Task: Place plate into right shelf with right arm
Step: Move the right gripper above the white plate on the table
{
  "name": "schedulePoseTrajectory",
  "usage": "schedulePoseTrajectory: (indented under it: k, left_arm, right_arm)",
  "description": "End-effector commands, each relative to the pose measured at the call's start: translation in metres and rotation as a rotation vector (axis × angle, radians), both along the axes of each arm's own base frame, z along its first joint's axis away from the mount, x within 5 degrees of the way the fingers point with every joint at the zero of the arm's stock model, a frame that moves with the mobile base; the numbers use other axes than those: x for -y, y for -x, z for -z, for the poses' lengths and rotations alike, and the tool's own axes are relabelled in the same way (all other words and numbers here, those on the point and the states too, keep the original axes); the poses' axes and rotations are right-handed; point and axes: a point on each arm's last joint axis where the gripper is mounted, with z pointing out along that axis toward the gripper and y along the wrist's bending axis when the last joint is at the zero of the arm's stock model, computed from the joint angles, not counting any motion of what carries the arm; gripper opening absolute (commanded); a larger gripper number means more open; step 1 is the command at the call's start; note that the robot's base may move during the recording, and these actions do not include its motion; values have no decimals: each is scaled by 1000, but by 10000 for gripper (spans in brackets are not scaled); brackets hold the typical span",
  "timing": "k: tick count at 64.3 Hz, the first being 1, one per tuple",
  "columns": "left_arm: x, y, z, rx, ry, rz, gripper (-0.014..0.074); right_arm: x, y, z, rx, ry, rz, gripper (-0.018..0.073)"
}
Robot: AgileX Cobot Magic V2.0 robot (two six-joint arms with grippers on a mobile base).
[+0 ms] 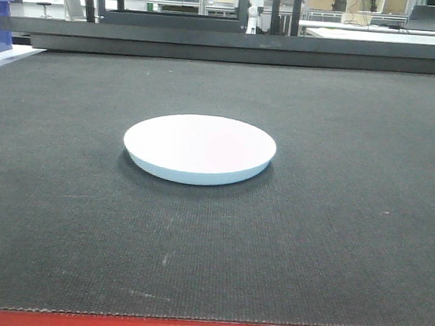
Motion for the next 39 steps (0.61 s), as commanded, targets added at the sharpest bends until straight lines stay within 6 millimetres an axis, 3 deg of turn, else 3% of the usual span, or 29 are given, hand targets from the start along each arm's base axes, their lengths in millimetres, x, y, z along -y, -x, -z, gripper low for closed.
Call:
schedulePoseTrajectory:
  k: [1, 39]
  left_arm:
    - [-2, 1, -6, 91, 7, -19, -47]
    - [-2, 1, -6, 91, 7, -19, -47]
  right_arm:
    - [0, 2, -10, 103, 5, 1, 50]
    - [0, 2, -12, 119, 5, 2, 50]
